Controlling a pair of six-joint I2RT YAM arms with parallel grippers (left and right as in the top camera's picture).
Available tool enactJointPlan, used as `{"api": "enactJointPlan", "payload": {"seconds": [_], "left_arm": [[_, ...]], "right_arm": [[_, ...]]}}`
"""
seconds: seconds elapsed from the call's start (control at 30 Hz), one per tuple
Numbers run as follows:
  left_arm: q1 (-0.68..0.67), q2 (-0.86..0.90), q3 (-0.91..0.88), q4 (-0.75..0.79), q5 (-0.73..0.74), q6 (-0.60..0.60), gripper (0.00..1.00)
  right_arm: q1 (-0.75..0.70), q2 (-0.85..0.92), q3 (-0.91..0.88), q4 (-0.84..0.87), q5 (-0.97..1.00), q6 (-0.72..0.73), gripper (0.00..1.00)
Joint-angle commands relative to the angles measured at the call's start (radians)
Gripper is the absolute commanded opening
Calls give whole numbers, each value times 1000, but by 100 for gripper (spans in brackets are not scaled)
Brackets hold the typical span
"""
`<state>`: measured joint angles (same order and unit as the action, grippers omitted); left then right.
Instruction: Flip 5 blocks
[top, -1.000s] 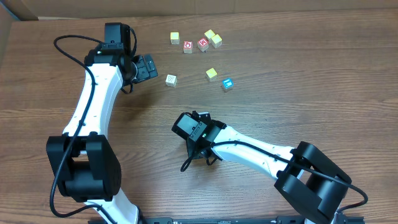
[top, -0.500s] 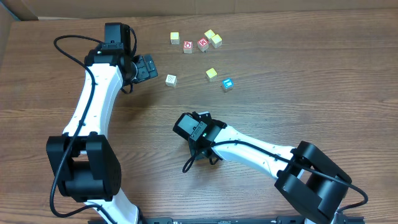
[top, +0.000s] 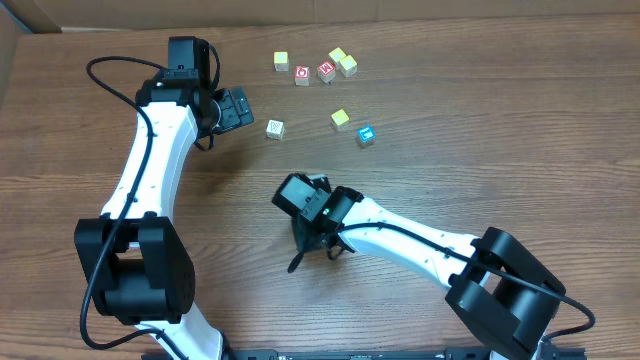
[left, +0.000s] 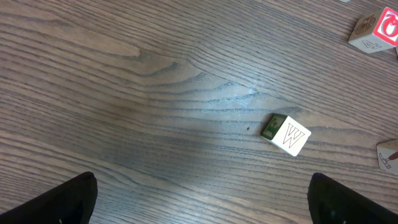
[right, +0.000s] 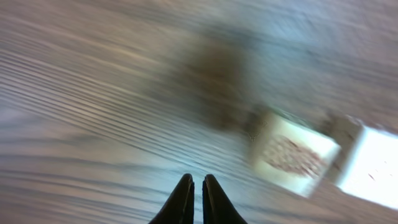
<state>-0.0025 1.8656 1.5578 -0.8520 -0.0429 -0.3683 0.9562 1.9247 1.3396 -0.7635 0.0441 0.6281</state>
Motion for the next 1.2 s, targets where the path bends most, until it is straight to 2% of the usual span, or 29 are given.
{"api": "enactJointPlan", "payload": {"seconds": [0.0,0.1,0.43,0.6,1.17], "left_arm": [[-4,9,21,0,-13,-21,100],[-4,9,21,0,-12,-21,100],[-4,9,21,0,-13,-21,100],[-4,9,21,0,-13,-21,100],[-4,9,21,0,-13,-21,100]], "right_arm": [[-4,4,43,50,-39,-8,9],[-3,4,41,94,-31,-7,4],[-4,114,41,85,14,4,4],[-4,118,41,42,114,4,4],[-5,118,44,17,208,3,4]]}}
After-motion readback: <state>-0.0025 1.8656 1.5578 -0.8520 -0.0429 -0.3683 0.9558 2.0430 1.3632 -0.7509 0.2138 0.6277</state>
